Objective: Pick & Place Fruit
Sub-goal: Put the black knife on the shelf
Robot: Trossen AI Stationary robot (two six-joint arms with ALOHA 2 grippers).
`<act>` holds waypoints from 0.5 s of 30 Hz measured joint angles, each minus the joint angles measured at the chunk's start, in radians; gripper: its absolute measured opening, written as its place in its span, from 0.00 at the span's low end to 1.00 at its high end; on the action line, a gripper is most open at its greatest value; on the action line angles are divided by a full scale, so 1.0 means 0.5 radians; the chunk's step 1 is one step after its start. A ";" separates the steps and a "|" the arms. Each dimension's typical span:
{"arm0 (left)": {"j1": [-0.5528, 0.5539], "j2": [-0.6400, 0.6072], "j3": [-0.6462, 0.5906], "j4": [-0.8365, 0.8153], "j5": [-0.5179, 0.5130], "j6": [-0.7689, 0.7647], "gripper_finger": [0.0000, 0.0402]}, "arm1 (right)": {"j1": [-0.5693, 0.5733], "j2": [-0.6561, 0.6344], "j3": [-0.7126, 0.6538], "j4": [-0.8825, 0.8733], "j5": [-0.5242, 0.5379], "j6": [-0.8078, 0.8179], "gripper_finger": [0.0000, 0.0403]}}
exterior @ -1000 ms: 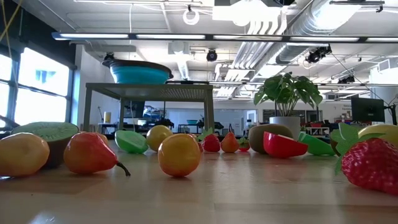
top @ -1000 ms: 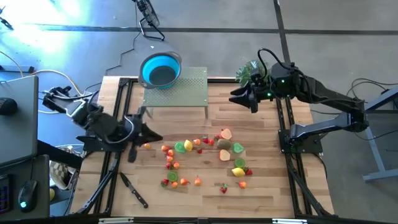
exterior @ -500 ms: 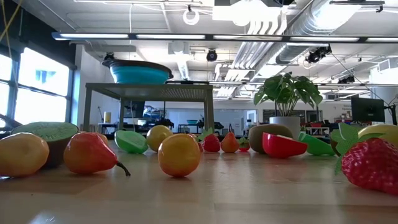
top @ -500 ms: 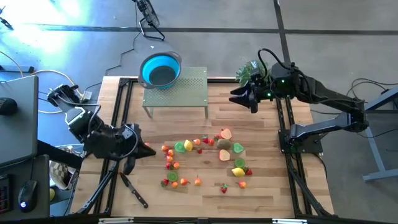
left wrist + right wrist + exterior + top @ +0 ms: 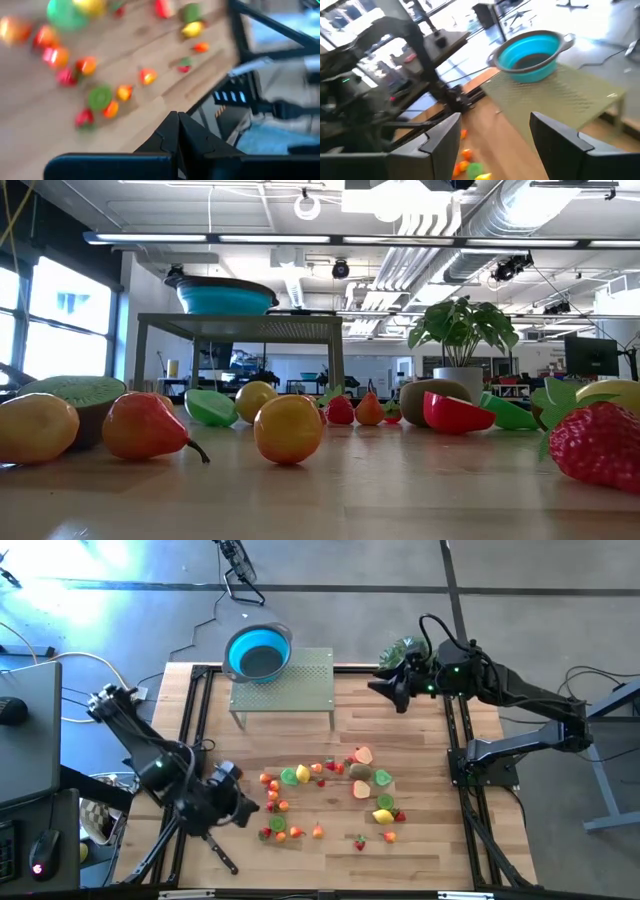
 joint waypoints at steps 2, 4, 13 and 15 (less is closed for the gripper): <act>0.000 0.068 0.000 -0.046 0.117 -0.290 0.00 | 0.000 0.000 0.000 0.000 0.039 -0.035 0.57; -0.001 0.126 0.000 -0.072 0.287 -0.547 0.00 | -0.001 0.000 0.000 -0.001 0.037 -0.071 0.57; -0.002 0.308 0.001 -0.402 1.018 -1.005 0.00 | 0.000 0.000 0.000 -0.029 0.002 -0.223 0.57; -0.001 0.324 0.002 -0.480 1.032 -1.010 0.00 | 0.000 0.000 0.000 -0.034 -0.002 -0.237 0.57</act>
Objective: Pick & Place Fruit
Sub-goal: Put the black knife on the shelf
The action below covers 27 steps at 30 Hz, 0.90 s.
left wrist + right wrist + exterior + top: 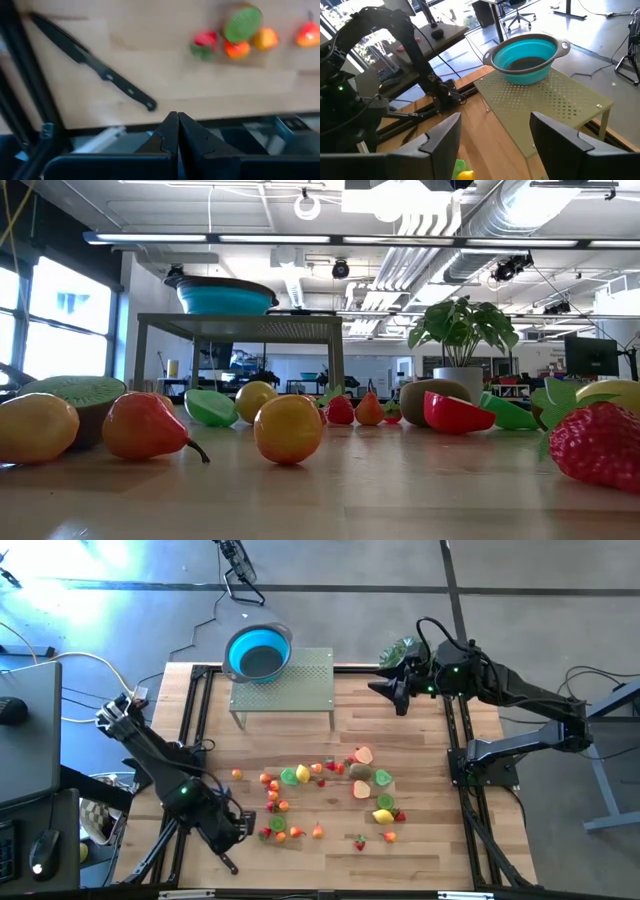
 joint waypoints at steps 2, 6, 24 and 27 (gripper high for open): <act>0.001 0.030 0.000 -0.084 0.000 0.000 0.00 | 0.000 0.000 0.000 -0.005 0.002 -0.036 0.57; -0.007 0.117 0.000 -0.164 -0.005 0.040 0.00 | 0.000 0.000 0.000 -0.018 -0.002 -0.043 0.57; -0.155 0.663 0.001 0.291 0.384 0.019 0.00 | -0.001 0.000 0.000 -0.045 0.005 -0.085 0.57; -0.225 0.761 0.001 0.324 0.468 0.021 0.00 | 0.000 0.000 0.000 -0.045 0.005 -0.075 0.57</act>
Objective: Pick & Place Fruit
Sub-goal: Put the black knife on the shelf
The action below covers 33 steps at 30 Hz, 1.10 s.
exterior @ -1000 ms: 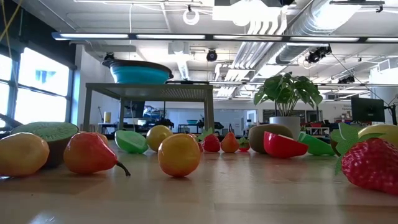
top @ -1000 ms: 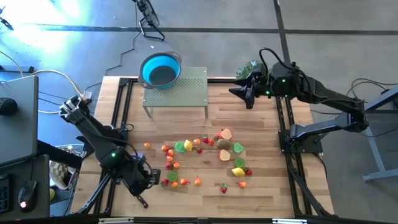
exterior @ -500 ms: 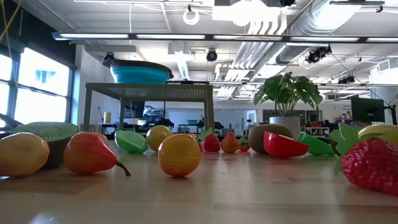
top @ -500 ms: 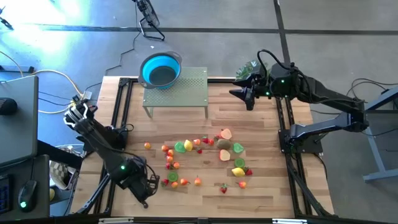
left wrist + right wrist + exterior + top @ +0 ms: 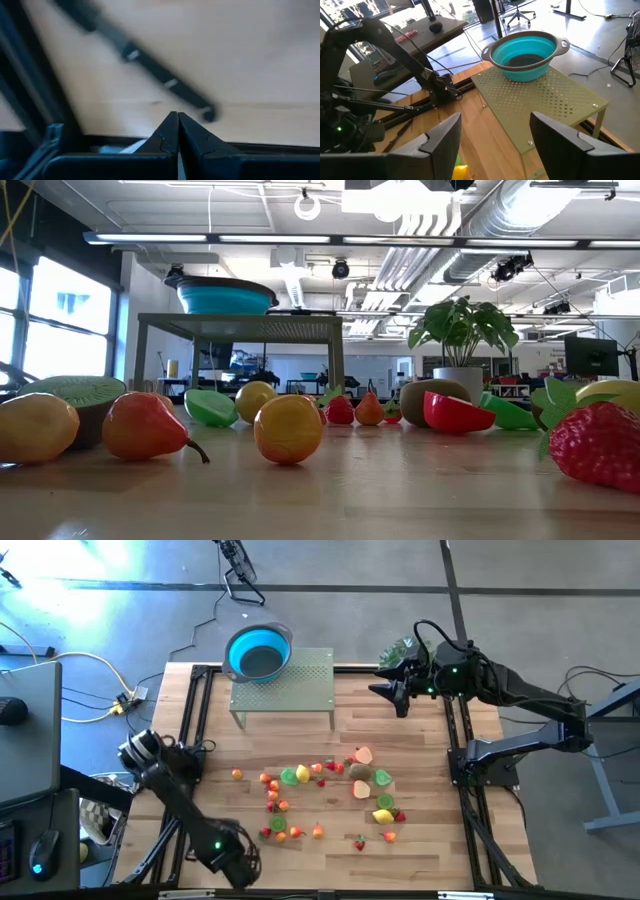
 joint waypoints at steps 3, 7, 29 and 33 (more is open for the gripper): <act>-0.082 0.070 0.000 0.024 0.135 -0.015 0.00 | 0.000 0.000 0.001 0.000 0.000 0.002 0.57; -0.164 0.132 0.000 0.021 0.190 -0.057 0.00 | 0.000 0.000 0.000 0.001 -0.003 0.008 0.57; -0.166 0.324 0.002 0.061 -0.105 -0.002 0.00 | 0.000 0.000 0.000 0.003 -0.001 0.008 0.57; -0.143 0.328 0.016 0.042 -0.164 0.021 0.00 | 0.000 0.000 0.001 0.009 -0.001 0.008 0.57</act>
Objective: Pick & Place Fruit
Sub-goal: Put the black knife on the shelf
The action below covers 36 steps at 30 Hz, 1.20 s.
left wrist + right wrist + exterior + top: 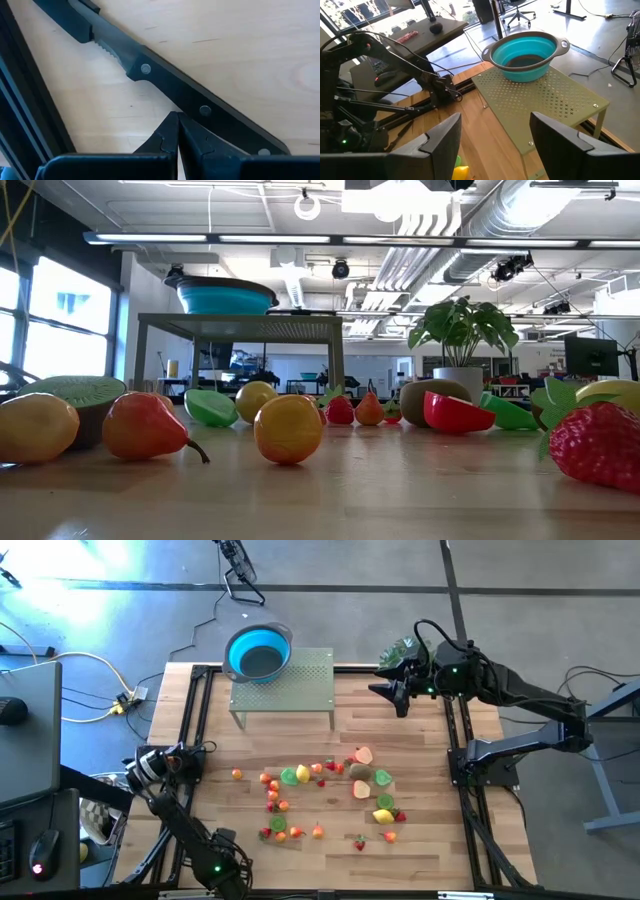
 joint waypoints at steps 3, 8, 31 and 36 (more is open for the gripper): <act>0.025 0.000 0.002 0.011 -0.044 0.029 0.00 | 0.000 0.000 -0.001 0.011 0.000 0.000 0.57; 0.077 0.000 0.004 0.027 -0.111 0.046 0.00 | 0.000 0.000 -0.001 0.012 0.000 0.000 0.57; 0.278 -0.006 0.062 -0.067 -0.719 0.276 0.00 | 0.000 0.000 0.000 0.054 0.000 -0.008 0.57; 0.313 -0.124 0.065 -0.120 -0.736 0.470 0.00 | 0.000 0.000 -0.001 0.054 -0.005 -0.008 0.57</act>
